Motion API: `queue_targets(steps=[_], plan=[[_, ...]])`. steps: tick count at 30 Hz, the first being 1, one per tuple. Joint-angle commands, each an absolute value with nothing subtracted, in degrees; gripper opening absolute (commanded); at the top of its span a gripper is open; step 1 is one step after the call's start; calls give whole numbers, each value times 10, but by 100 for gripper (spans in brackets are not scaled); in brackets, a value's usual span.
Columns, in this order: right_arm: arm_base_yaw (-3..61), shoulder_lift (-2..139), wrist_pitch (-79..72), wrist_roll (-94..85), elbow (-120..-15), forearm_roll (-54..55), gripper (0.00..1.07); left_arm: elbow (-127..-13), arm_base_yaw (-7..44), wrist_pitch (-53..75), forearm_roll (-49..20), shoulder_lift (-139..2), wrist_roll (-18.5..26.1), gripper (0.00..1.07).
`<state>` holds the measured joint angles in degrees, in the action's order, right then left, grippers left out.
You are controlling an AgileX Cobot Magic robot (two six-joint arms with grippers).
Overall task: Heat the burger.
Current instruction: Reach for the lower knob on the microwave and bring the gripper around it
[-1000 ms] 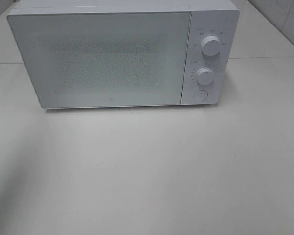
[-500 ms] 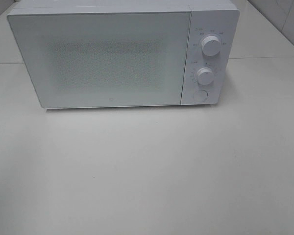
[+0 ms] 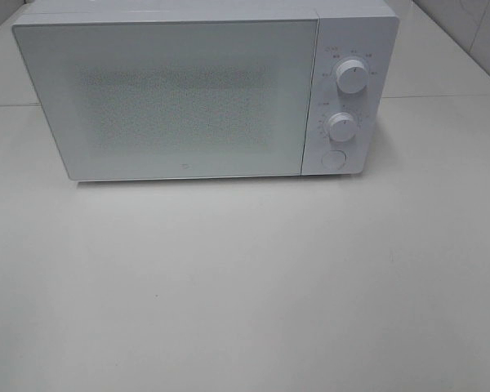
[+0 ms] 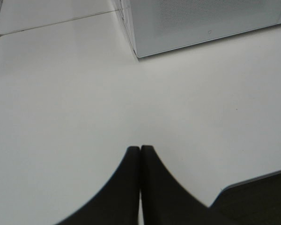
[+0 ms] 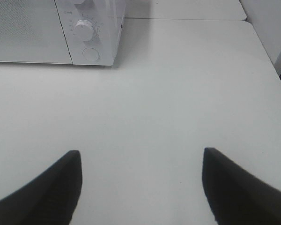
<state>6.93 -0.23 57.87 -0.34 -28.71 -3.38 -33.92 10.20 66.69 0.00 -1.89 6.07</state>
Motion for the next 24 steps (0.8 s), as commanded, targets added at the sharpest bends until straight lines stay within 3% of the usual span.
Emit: queue_targets(steps=[1,9,24], plan=[[68,-16,573,-7,-287,-31,68,-317,100,650,0,19,88,0],[68,-14,573,-7,-287,-31,68,-285,100,597,-25,15,113,0],[68,-13,564,-7,-293,-31,68,-285,100,597,-26,15,113,0]])
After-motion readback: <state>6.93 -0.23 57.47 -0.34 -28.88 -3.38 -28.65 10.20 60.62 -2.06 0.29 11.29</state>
